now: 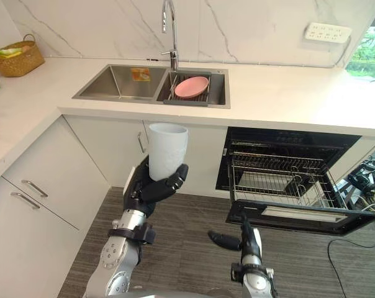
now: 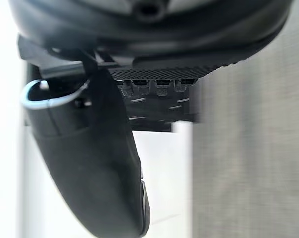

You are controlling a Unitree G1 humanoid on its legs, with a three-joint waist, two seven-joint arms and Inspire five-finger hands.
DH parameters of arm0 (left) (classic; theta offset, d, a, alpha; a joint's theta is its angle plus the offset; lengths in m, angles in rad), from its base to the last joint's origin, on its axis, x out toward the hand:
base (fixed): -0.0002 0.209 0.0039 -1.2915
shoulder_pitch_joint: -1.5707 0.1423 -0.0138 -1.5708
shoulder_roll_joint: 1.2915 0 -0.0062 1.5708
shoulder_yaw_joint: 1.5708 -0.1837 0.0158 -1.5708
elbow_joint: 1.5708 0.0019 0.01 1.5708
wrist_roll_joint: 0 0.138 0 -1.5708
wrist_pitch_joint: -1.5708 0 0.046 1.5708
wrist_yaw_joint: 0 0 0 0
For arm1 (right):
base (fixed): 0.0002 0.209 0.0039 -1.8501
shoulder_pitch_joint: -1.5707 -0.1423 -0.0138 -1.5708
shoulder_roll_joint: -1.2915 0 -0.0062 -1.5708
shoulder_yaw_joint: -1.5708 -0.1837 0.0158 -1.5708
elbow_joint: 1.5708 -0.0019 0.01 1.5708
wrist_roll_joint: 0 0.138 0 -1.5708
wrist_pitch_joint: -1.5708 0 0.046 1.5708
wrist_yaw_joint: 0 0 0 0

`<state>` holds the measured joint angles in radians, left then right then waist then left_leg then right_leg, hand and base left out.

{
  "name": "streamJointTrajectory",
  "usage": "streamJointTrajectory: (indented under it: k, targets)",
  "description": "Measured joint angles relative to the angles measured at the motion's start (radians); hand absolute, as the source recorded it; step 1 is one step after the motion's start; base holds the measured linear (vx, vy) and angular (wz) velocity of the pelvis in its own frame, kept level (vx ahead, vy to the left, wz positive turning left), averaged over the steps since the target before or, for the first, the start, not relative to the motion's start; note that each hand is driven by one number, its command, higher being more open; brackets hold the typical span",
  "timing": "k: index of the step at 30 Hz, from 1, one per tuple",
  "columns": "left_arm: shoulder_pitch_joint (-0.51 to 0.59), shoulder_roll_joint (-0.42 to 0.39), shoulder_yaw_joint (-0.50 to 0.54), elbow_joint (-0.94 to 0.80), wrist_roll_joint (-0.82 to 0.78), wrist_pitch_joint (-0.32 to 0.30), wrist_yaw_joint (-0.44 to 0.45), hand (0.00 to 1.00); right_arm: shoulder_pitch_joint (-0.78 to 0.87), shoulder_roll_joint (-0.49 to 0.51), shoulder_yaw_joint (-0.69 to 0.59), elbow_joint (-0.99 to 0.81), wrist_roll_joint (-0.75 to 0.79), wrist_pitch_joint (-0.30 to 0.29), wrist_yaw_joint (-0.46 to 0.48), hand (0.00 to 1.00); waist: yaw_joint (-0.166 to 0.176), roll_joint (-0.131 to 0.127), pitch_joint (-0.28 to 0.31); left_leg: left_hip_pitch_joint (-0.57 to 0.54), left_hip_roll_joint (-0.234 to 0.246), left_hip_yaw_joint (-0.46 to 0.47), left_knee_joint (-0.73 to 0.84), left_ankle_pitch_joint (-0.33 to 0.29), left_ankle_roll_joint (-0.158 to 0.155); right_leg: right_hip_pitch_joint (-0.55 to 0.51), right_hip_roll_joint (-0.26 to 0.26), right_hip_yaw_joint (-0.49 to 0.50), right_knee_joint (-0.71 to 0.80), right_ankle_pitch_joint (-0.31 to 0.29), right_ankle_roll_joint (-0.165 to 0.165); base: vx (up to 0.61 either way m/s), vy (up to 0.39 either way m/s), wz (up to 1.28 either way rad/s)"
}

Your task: Walk over to the sink, pick up the cup, carry it to the dishwasher, place the cup inside the dishwasher, then close the dishwasher door

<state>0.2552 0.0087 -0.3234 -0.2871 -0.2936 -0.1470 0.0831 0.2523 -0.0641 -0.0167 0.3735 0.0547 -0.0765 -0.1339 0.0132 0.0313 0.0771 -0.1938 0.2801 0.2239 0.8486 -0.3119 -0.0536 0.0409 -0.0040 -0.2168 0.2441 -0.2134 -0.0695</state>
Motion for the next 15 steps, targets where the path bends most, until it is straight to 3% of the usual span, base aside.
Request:
streamJointTrajectory:
  k: [1,3,4,5,7,9,11,13,14,15]
  targets:
    - [0.004,0.002,0.009,0.004,0.000,0.000,0.003,0.00,0.001,0.006,-0.002,0.000,0.000,0.000,-0.003,1.00,-0.003,-0.001,0.001,-0.022,-0.043,-0.040,-0.121,-0.005,0.008,0.011,-0.016,0.014,0.003,-0.012,0.017,0.26,0.254,-0.47]
    - [0.006,0.004,0.019,0.015,0.001,0.000,0.006,0.00,-0.001,0.004,-0.003,-0.012,0.000,0.000,-0.016,1.00,-0.002,-0.002,0.002,-0.042,-0.132,-0.135,-0.330,0.018,-0.009,0.005,-0.050,0.055,0.027,-0.034,0.055,0.23,0.277,-0.58]
    - [0.011,0.008,0.029,0.017,0.001,0.000,0.009,0.00,-0.001,0.003,-0.007,-0.021,0.000,0.000,-0.026,1.00,-0.001,-0.002,0.004,-0.028,-0.173,-0.178,-0.424,0.136,-0.011,-0.002,-0.068,0.101,0.057,-0.058,0.085,0.31,0.366,-0.79]
    - [0.015,0.025,0.037,0.021,0.002,0.000,0.020,0.00,-0.002,0.009,0.001,-0.031,0.000,0.002,-0.028,1.00,-0.008,-0.015,-0.003,0.006,-0.200,-0.148,-0.447,0.165,0.025,-0.001,-0.089,0.141,0.063,-0.062,0.112,0.32,0.365,-0.70]
    - [-0.002,0.034,0.041,0.021,0.002,-0.003,0.040,0.00,-0.002,0.011,0.013,-0.094,-0.002,0.001,-0.027,1.00,-0.026,-0.037,0.002,-0.016,-0.216,-0.123,-0.408,0.142,0.059,-0.004,-0.113,0.182,0.034,-0.056,0.130,0.21,0.228,-0.36]
    - [-0.001,0.048,0.039,0.021,0.002,-0.003,0.046,0.00,0.000,0.028,0.024,-0.123,-0.002,0.003,-0.027,1.00,-0.025,-0.061,0.004,-0.014,-0.228,-0.090,-0.402,0.135,0.071,-0.008,-0.130,0.215,0.018,-0.046,0.148,0.20,0.209,-0.47]
    - [0.002,0.059,0.024,0.022,0.014,-0.001,0.046,0.00,0.017,0.037,0.031,-0.171,-0.016,-0.002,-0.014,1.00,-0.029,-0.062,0.005,0.024,-0.237,-0.056,-0.426,0.099,0.087,-0.027,-0.140,0.259,0.053,-0.039,0.161,0.22,0.213,-0.60]
    - [0.002,0.070,0.001,0.022,0.020,-0.001,0.046,0.00,0.013,0.039,0.054,-0.195,-0.032,-0.002,-0.005,1.00,-0.029,-0.068,0.008,0.112,-0.246,0.006,-0.499,0.092,0.092,-0.118,-0.155,0.266,0.270,-0.030,0.188,0.13,0.139,-0.65]
    - [0.002,0.074,-0.002,0.022,0.021,-0.001,0.046,0.00,0.012,0.039,0.056,-0.198,-0.037,-0.003,-0.003,1.00,-0.029,-0.068,0.008,0.124,-0.246,0.014,-0.506,0.091,0.093,-0.129,-0.159,0.262,0.293,-0.027,0.191,0.11,0.107,-0.70]
    - [0.003,0.092,-0.011,0.022,0.033,-0.001,0.046,0.00,0.007,0.043,0.075,-0.211,-0.052,-0.007,0.005,1.00,-0.033,-0.069,0.008,0.181,-0.248,0.050,-0.543,0.087,0.100,-0.169,-0.190,0.212,0.399,-0.005,0.206,0.11,0.080,-0.71]
